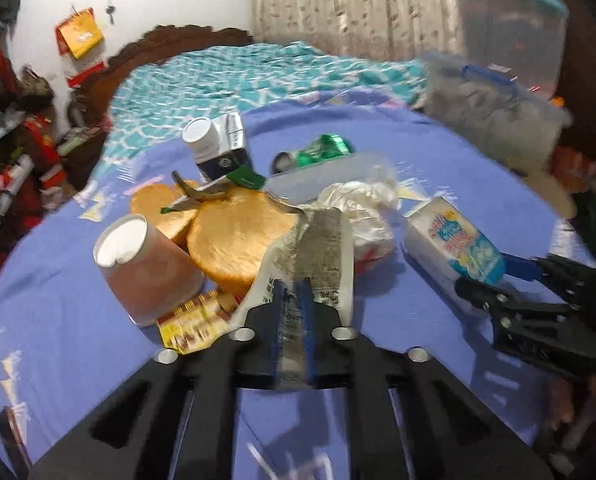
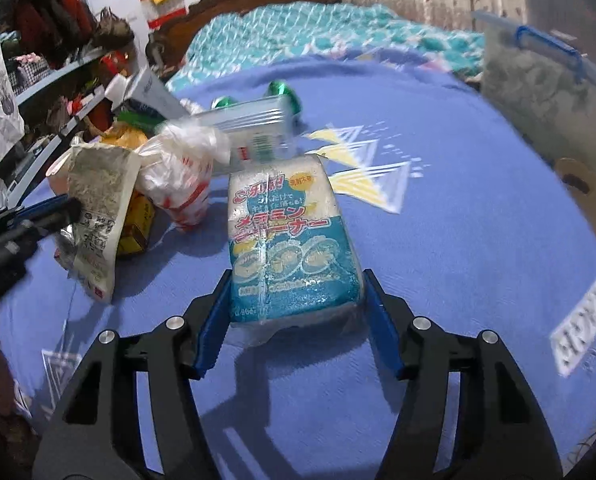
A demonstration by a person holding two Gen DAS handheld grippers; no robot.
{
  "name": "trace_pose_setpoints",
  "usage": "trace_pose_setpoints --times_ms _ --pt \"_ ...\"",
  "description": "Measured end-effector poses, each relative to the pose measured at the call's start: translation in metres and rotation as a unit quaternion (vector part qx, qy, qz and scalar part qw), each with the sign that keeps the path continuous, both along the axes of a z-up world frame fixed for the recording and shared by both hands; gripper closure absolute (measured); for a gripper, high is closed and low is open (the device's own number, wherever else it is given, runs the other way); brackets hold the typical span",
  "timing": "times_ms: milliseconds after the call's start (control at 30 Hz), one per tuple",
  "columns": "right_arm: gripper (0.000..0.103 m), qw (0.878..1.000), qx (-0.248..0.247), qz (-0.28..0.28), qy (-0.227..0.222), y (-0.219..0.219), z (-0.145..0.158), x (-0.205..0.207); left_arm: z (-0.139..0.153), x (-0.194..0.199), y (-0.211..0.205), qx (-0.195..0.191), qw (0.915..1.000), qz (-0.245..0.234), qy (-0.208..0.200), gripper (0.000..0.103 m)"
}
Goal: Collect trash
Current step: 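Grasp the paper wrapper with the left gripper while the right grasps the sponge package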
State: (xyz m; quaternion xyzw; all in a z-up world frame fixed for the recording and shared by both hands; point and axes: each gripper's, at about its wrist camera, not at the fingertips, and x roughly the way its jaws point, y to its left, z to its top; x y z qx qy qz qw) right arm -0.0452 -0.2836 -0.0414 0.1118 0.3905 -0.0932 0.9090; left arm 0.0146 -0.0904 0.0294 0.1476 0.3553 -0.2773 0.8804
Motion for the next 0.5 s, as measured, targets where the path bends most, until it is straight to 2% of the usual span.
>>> trace_pose_setpoints --times_ms 100,133,167,233,367,433,467,500 --pt "0.040 0.999 -0.011 -0.027 -0.021 -0.010 0.001 -0.029 0.006 -0.011 0.018 -0.051 0.9977 -0.033 0.028 0.097" --pt "0.040 0.999 -0.009 -0.040 -0.022 -0.016 0.000 -0.037 0.006 -0.012 0.019 -0.069 0.9948 -0.055 0.051 0.097" --pt "0.040 0.998 -0.005 -0.051 -0.020 -0.021 -0.002 -0.043 0.005 -0.016 0.016 -0.075 0.9934 -0.064 0.059 0.097" --pt "0.039 0.997 0.003 -0.072 -0.016 -0.031 -0.005 -0.053 0.003 -0.020 0.005 -0.077 0.9916 -0.081 0.066 0.097" --pt "0.036 0.995 -0.007 -0.100 -0.021 -0.043 -0.004 -0.068 -0.010 -0.026 -0.030 -0.054 0.9906 -0.102 0.074 0.095" --pt "0.033 0.994 -0.020 -0.109 -0.021 -0.048 -0.005 -0.073 -0.020 -0.025 -0.046 -0.030 0.9919 -0.099 0.074 0.073" --pt "0.029 0.993 -0.023 -0.111 -0.021 -0.048 -0.006 -0.075 -0.024 -0.024 -0.051 -0.021 0.9926 -0.093 0.075 0.047" --pt "0.024 0.993 -0.024 -0.113 -0.020 -0.050 -0.007 -0.077 -0.026 -0.023 -0.054 -0.016 0.9937 -0.083 0.073 0.034"
